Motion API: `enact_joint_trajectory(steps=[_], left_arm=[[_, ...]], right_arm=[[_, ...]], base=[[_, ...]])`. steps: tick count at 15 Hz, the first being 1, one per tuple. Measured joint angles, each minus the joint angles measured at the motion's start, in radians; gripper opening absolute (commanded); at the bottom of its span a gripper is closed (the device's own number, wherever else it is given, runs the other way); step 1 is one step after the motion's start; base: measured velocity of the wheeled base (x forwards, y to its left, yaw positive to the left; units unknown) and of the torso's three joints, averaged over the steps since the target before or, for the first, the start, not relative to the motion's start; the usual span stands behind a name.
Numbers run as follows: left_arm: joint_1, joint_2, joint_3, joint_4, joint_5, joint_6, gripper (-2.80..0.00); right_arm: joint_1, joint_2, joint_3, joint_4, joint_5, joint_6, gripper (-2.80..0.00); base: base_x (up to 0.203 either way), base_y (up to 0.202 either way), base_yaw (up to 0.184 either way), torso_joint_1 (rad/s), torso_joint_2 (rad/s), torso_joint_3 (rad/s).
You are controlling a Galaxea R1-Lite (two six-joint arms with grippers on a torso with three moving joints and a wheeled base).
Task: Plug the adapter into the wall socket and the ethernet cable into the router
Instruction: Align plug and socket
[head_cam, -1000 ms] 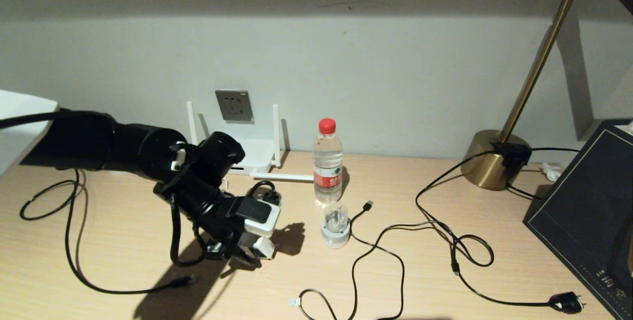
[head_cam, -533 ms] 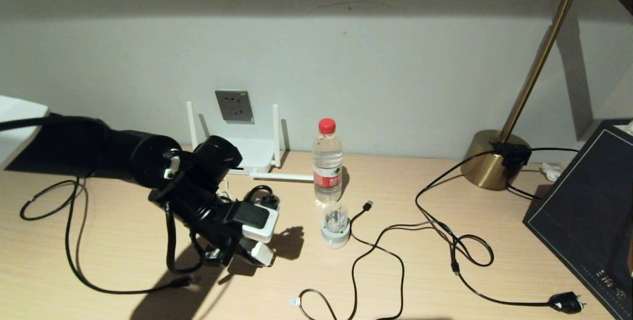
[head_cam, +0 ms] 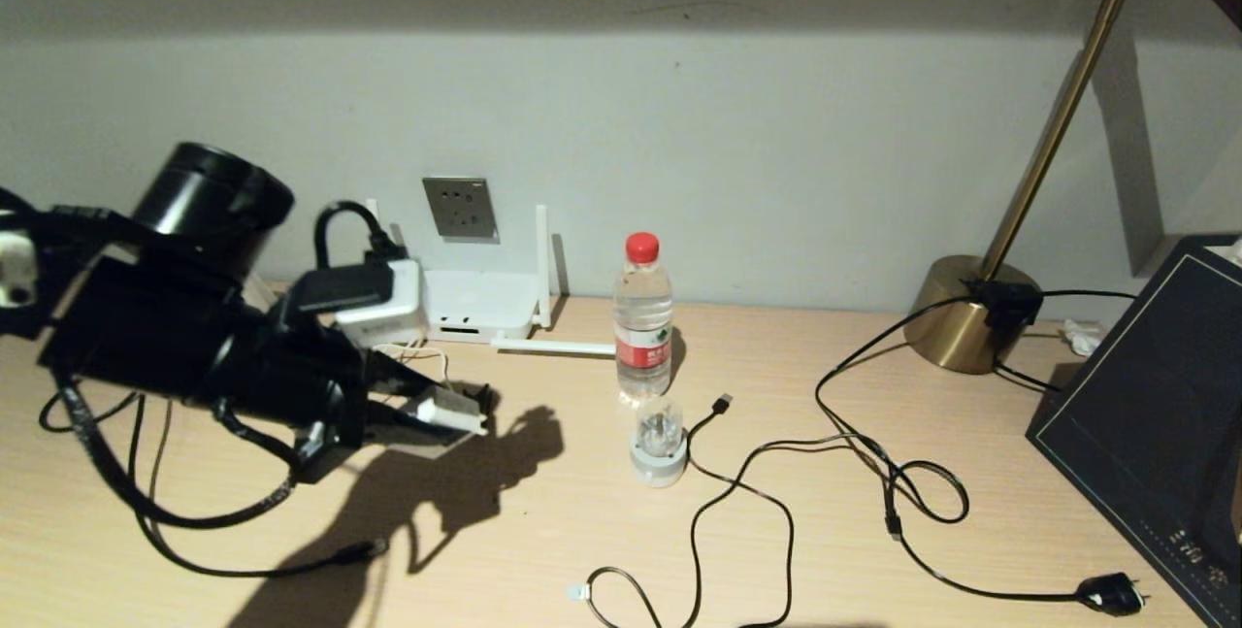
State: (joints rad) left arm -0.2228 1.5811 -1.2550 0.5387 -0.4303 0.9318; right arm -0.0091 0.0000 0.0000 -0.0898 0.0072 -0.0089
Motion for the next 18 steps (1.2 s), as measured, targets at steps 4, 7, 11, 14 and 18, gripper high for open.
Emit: enact_joint_trajectory(steps=[4,7,11,14,18], left_arm=[[0.174,-0.066,0.119,-0.388,0.056,-0.394,-2.80],[0.229,-0.020,0.334,-0.888,0.109,-0.616,-2.80],[0.244,0.222,0.451,-1.547,0.190,-0.739,-2.80],[0.205,0.384,0.380,-1.849,0.255,-0.834,-2.80],[0.176,0.525,0.276,-1.921,0.301,-0.842,-2.80]], right_arm=[[-0.001,0.000,0.000,0.000,0.000,0.000,-2.80],[0.000,0.000,0.000,0.000,0.000,0.000,-2.80],[0.000,0.000,0.000,0.000,0.000,0.000,-2.80],[0.000,0.000,0.000,0.000,0.000,0.000,-2.80],[-0.001,0.000,0.000,0.000,0.000,0.000,-2.80]], base=[[0.000,0.000,0.000,0.000,0.00,0.000],[0.000,0.000,0.000,0.000,0.00,0.000],[0.000,0.000,0.000,0.000,0.00,0.000],[0.000,0.000,0.000,0.000,0.00,0.000],[0.000,0.000,0.000,0.000,0.00,0.000]])
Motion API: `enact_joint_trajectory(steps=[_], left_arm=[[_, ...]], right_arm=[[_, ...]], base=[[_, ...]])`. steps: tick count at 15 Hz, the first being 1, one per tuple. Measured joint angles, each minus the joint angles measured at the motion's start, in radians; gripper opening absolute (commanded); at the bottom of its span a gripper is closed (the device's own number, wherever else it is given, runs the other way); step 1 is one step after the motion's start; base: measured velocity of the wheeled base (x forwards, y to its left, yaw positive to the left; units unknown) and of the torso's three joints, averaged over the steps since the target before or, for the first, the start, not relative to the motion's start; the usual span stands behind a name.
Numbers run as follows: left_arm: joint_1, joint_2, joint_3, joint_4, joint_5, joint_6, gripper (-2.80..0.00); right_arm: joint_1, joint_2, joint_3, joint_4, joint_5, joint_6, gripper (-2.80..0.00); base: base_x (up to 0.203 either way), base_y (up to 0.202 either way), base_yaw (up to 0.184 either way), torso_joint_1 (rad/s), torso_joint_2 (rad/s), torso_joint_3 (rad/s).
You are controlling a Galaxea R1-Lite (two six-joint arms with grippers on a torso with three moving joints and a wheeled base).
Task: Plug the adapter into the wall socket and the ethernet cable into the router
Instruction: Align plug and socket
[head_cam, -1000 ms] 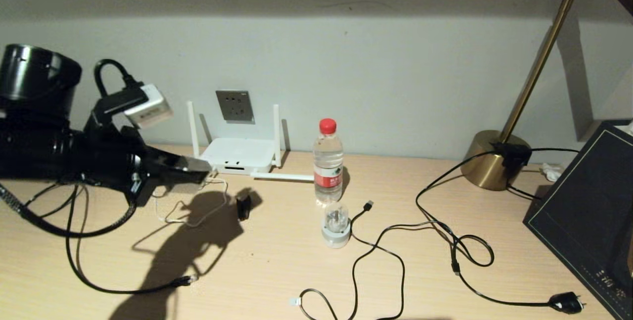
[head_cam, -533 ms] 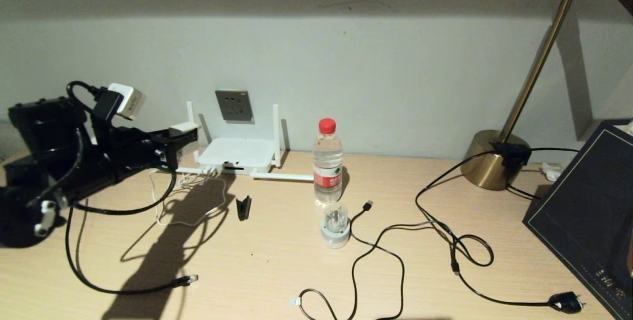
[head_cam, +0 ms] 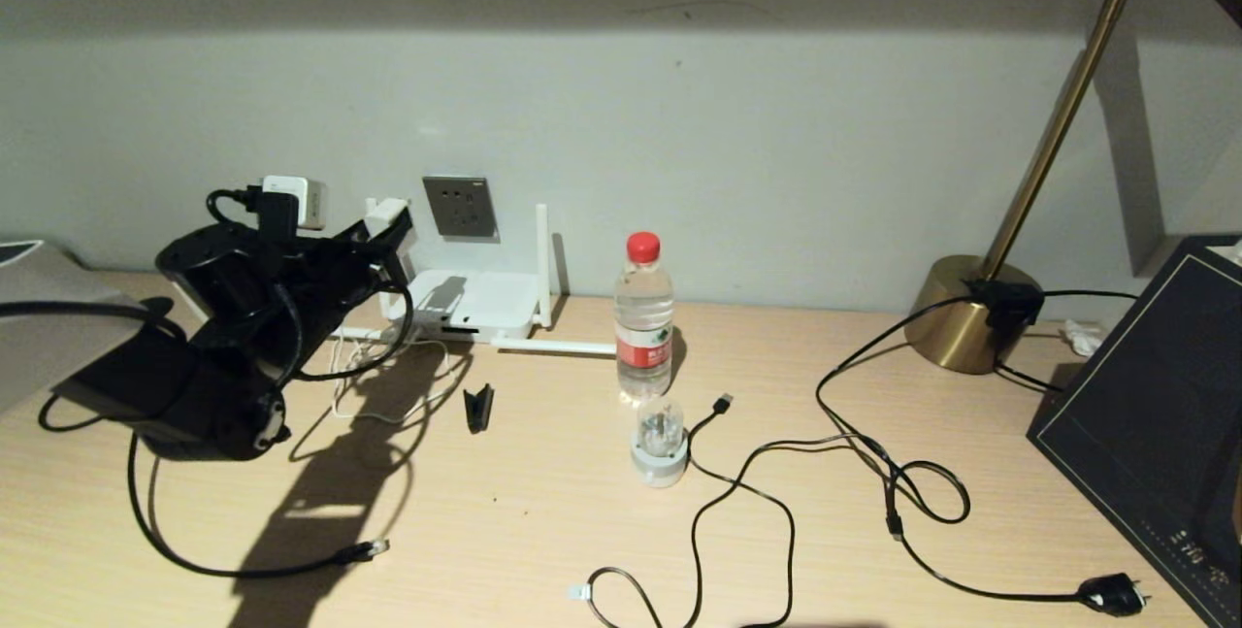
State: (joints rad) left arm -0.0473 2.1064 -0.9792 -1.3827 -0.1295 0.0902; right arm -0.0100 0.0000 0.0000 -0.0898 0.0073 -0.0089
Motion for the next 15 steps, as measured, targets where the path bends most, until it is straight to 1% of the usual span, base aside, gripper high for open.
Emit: enact_joint_trajectory(steps=[3,5,9,12,15], left_arm=[[-0.017,0.087,-0.048,-0.082,0.038,0.000,-2.80],[-0.023,0.136,-0.097,-0.102,0.044,-0.002,-2.80],[-0.030,0.214,-0.220,-0.094,0.048,0.001,-2.80],[-0.039,0.241,-0.246,-0.053,0.049,0.001,-2.80],[-0.037,0.256,-0.283,-0.040,0.049,0.001,-2.80]], right_arm=[[0.001,0.000,0.000,0.000,0.000,0.001,-2.80],[0.001,0.000,0.000,0.000,0.000,0.000,-2.80],[0.001,0.000,0.000,0.000,0.000,0.000,-2.80],[0.001,0.000,0.000,0.000,0.000,0.000,-2.80],[0.001,0.000,0.000,0.000,0.000,0.000,-2.80]], base=[[0.000,0.000,0.000,0.000,0.00,0.000],[0.000,0.000,0.000,0.000,0.00,0.000],[0.000,0.000,0.000,0.000,0.00,0.000],[0.000,0.000,0.000,0.000,0.00,0.000],[0.000,0.000,0.000,0.000,0.00,0.000]])
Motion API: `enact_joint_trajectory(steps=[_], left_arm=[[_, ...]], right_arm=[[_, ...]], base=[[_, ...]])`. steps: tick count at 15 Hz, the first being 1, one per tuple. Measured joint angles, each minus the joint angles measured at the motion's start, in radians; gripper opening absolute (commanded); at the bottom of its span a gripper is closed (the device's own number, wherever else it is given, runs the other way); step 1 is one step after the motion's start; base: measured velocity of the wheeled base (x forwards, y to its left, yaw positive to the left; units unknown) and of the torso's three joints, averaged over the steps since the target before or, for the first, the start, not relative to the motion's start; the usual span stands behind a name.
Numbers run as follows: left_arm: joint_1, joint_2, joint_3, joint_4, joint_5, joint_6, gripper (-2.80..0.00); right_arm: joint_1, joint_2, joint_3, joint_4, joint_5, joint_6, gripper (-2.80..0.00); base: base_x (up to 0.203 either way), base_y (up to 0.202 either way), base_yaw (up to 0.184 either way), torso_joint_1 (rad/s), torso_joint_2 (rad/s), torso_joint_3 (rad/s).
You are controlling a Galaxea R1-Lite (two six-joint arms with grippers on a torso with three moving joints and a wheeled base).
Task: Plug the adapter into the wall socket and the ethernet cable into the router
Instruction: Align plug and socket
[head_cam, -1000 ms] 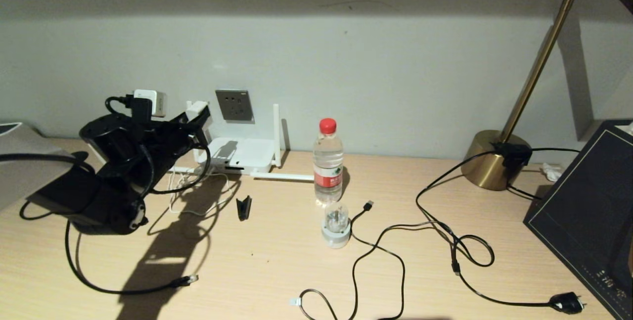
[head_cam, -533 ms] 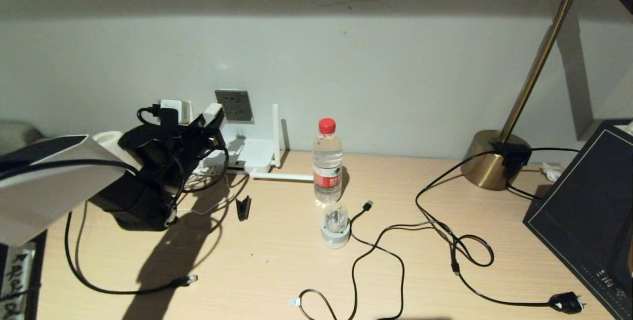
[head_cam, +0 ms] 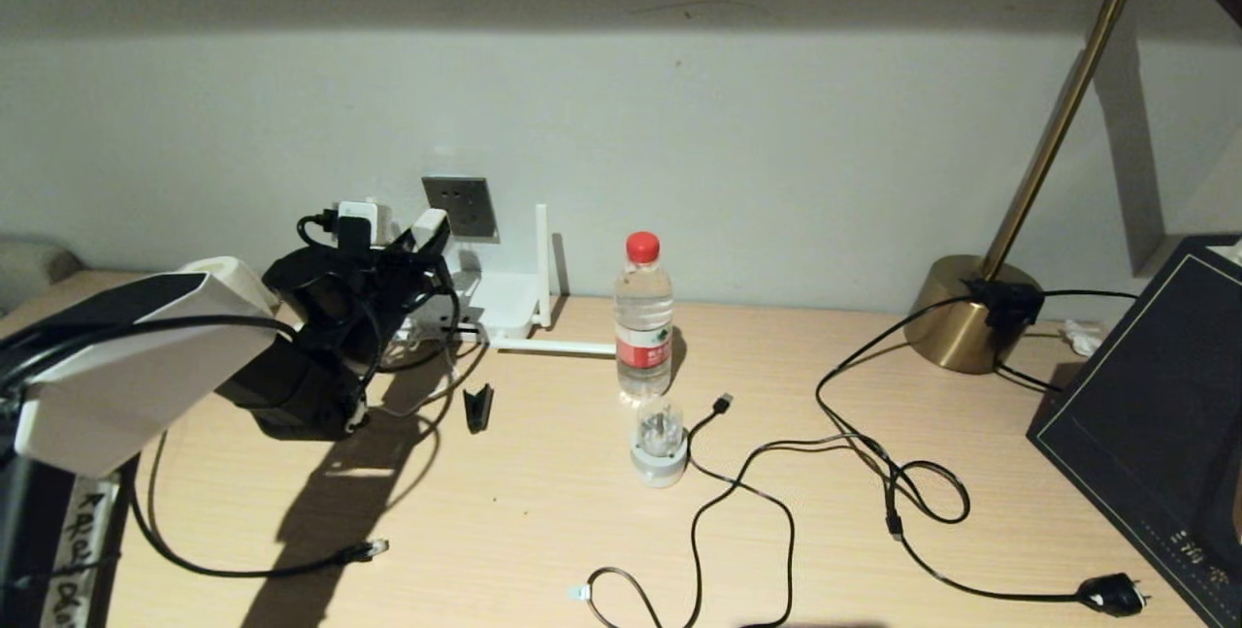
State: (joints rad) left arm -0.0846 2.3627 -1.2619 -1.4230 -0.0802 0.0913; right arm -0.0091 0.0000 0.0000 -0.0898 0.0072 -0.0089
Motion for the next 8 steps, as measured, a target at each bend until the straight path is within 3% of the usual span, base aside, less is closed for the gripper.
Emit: enact_joint_trajectory(steps=[8], left_arm=[[-0.003,0.020,-0.069,0.044,0.001,-0.001,-2.80]], right_arm=[[0.000,0.000,0.000,0.000,0.000,0.000,-2.80]], base=[[0.000,0.000,0.000,0.000,0.00,0.000]])
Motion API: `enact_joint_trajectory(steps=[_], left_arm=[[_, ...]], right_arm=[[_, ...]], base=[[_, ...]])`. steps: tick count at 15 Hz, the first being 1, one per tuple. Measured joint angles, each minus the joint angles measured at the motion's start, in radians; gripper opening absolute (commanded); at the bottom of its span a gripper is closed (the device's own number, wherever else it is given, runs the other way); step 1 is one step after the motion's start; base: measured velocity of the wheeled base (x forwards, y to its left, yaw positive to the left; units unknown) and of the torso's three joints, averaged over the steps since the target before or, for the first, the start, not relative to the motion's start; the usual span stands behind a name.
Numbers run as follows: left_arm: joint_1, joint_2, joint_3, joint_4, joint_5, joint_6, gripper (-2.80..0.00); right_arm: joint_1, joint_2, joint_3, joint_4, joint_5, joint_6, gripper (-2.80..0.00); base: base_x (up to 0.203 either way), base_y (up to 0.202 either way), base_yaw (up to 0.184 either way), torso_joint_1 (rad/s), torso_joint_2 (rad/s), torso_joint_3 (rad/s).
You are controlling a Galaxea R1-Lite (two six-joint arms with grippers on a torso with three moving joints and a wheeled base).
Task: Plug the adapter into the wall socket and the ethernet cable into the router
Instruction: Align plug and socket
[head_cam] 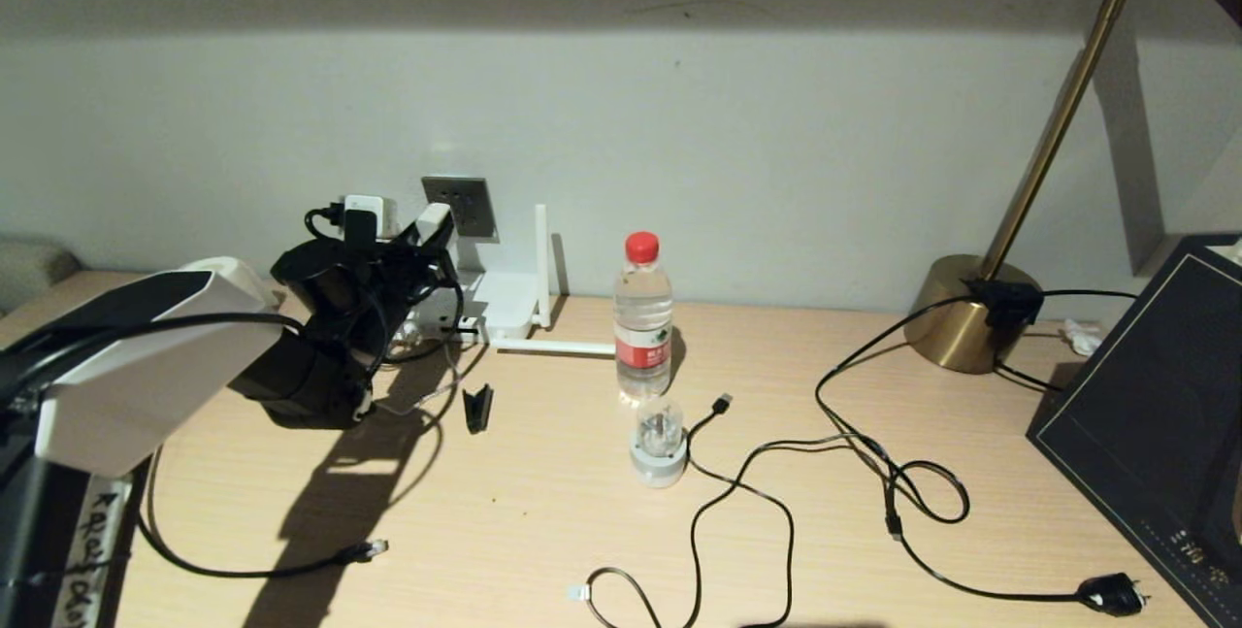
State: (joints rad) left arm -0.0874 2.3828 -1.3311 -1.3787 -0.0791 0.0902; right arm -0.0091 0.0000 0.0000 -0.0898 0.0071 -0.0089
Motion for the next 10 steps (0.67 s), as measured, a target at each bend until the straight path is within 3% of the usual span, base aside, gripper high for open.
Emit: enact_joint_trajectory(steps=[10], left_arm=[[-0.006,-0.007,-0.005,0.001,0.000,0.000,-2.80]], right_arm=[[0.000,0.000,0.000,0.000,0.000,0.000,-2.80]], base=[[0.000,0.000,0.000,0.000,0.00,0.000]])
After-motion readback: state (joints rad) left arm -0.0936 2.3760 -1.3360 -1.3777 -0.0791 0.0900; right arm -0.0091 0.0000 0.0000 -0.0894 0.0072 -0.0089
